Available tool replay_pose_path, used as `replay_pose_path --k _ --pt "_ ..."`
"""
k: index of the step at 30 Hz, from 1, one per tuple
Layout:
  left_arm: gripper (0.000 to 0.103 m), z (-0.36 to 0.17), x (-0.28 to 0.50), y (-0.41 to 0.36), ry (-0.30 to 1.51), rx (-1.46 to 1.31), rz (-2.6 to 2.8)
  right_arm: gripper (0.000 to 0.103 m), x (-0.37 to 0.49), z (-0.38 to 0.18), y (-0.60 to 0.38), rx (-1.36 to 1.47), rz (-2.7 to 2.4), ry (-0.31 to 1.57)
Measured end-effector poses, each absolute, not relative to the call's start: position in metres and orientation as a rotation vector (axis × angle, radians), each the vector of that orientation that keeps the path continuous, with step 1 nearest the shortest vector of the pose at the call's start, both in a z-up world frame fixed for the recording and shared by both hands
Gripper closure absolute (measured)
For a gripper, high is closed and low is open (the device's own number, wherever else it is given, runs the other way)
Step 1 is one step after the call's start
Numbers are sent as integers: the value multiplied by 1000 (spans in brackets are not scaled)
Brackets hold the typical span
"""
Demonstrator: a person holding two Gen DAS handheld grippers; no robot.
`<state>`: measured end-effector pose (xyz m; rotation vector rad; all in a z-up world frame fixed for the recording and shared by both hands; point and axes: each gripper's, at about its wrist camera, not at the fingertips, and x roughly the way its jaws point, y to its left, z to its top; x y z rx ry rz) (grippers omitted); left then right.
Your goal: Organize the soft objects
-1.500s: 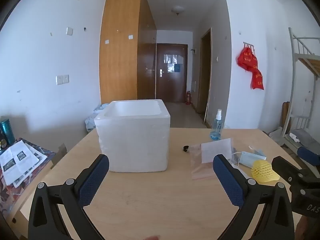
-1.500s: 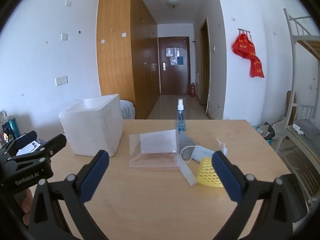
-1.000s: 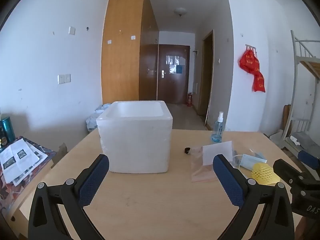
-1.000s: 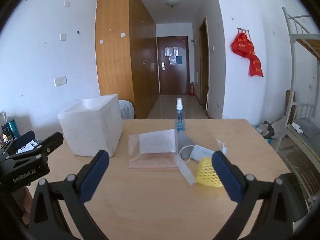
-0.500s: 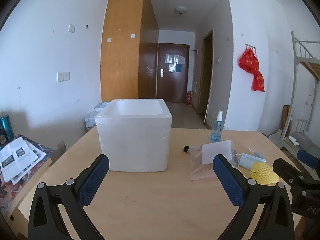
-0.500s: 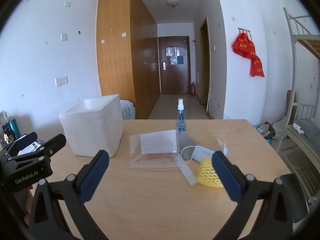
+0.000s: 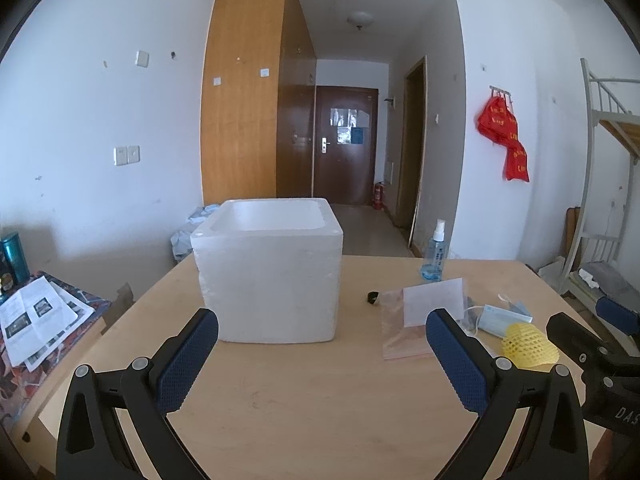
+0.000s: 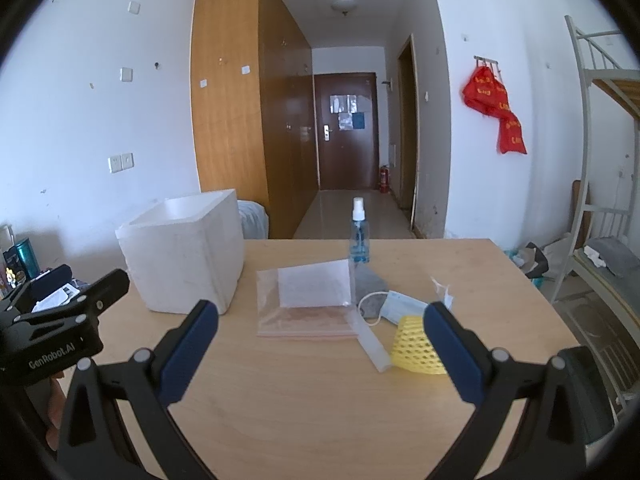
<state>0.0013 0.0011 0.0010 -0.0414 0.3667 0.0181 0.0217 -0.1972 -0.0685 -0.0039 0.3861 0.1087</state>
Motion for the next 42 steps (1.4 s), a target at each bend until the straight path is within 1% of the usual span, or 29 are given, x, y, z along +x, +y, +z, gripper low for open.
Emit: replay_pose_path --k 42 --pt "0 2 -7 1 360 -36 32 0 18 -65 -200 1 135 388"
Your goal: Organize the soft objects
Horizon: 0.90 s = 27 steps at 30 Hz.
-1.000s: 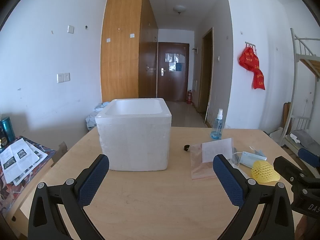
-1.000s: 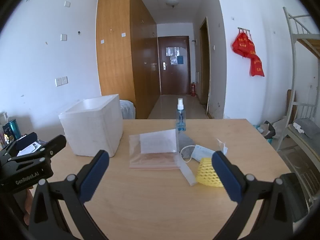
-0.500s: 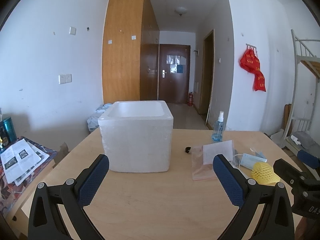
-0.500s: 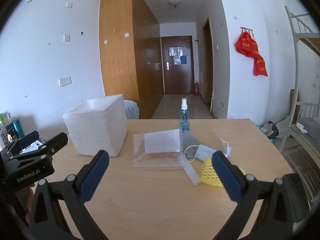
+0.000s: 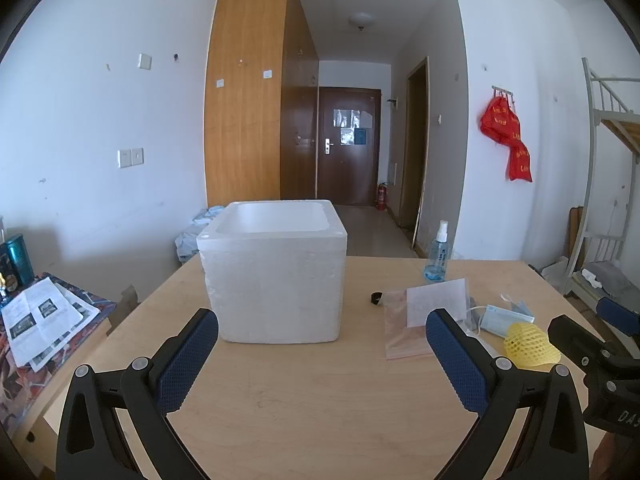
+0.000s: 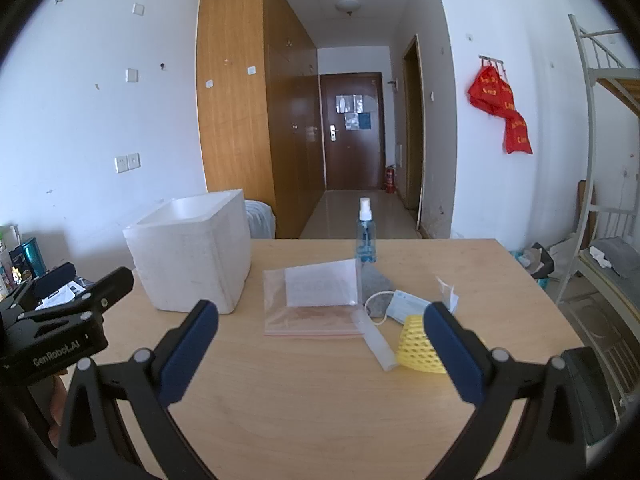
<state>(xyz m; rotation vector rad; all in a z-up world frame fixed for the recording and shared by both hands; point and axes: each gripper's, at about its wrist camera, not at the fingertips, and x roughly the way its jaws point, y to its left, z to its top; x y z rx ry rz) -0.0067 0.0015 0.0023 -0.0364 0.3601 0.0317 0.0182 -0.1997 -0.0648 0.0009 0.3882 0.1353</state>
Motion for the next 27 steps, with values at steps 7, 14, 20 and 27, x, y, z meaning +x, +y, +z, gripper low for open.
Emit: replay_pose_path --k 7,14,20,27 --pt "0 2 -6 1 359 -37 34 0 18 -64 -199 0 132 388" --pt "0 2 -7 1 359 -34 34 0 19 -64 -198 -2 132 390" --pt "0 4 -1 -1 380 -31 12 0 20 -63 -200 -3 130 396" --pt "0 11 27 -17 430 -7 -74 0 33 -61 -218 21 81 420"
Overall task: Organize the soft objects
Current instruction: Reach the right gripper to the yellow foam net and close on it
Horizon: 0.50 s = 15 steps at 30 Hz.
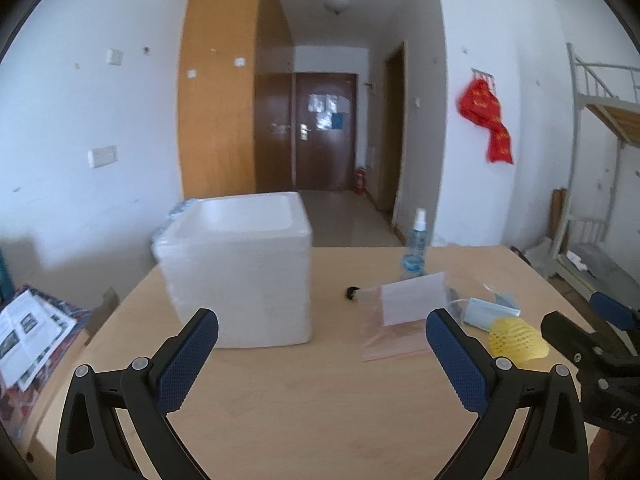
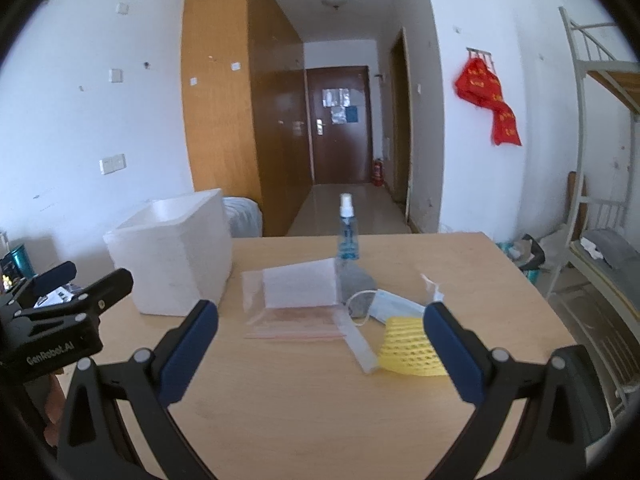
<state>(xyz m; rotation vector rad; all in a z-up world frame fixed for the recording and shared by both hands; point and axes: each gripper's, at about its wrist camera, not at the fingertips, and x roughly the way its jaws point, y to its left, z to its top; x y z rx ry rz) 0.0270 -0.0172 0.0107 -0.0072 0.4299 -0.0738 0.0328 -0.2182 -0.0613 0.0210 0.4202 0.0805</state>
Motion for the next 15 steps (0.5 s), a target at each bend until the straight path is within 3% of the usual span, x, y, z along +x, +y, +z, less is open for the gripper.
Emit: replay_pose_path --k 15 --pt "0 -10 95 -65 555 37 -232 0 76 -91 -276 31 -67 541"
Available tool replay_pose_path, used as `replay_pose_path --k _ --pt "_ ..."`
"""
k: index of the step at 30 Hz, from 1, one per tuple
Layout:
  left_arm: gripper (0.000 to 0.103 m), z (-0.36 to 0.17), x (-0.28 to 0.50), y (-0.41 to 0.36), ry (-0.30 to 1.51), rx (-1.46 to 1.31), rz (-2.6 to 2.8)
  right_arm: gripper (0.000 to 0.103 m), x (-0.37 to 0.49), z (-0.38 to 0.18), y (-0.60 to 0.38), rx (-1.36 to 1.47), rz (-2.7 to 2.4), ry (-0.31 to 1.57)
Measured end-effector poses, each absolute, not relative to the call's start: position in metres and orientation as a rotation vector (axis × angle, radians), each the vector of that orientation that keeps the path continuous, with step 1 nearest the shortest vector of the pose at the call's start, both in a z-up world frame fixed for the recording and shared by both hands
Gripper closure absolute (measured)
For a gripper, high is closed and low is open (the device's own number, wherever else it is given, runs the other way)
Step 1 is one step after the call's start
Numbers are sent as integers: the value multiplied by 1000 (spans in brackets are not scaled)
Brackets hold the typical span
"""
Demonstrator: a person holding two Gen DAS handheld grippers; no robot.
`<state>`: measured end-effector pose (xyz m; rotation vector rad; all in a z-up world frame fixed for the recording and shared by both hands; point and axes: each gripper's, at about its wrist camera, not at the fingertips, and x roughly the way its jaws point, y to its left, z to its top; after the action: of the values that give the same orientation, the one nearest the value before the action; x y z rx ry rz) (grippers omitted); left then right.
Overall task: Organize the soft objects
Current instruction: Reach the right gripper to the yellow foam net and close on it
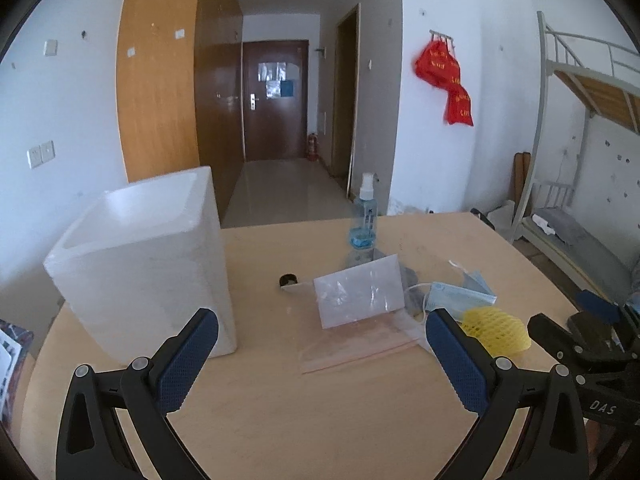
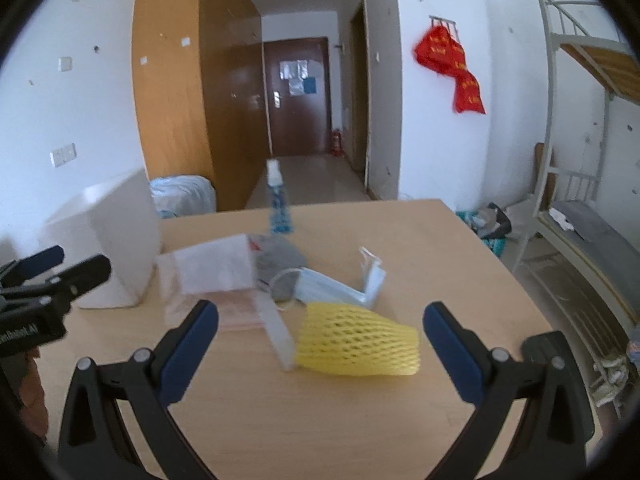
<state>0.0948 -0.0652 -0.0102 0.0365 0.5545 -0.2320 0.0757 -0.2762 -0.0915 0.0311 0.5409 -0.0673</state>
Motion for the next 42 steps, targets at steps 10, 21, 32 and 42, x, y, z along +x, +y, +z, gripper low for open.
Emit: replay_pose_path --k 10,21,32,42 --pt "0 -27 129 -82 605 57 -257 0 105 -112 -290 10 -74 644" --pt "0 -48 169 -95 670 76 -290 1 125 -125 -290 12 -48 709" --pt "0 -55 186 -94 690 77 -291 12 147 -141 -288 -8 -55 820" --pt "0 -57 198 -103 691 99 -336 23 157 -154 -293 -3 -61 890"
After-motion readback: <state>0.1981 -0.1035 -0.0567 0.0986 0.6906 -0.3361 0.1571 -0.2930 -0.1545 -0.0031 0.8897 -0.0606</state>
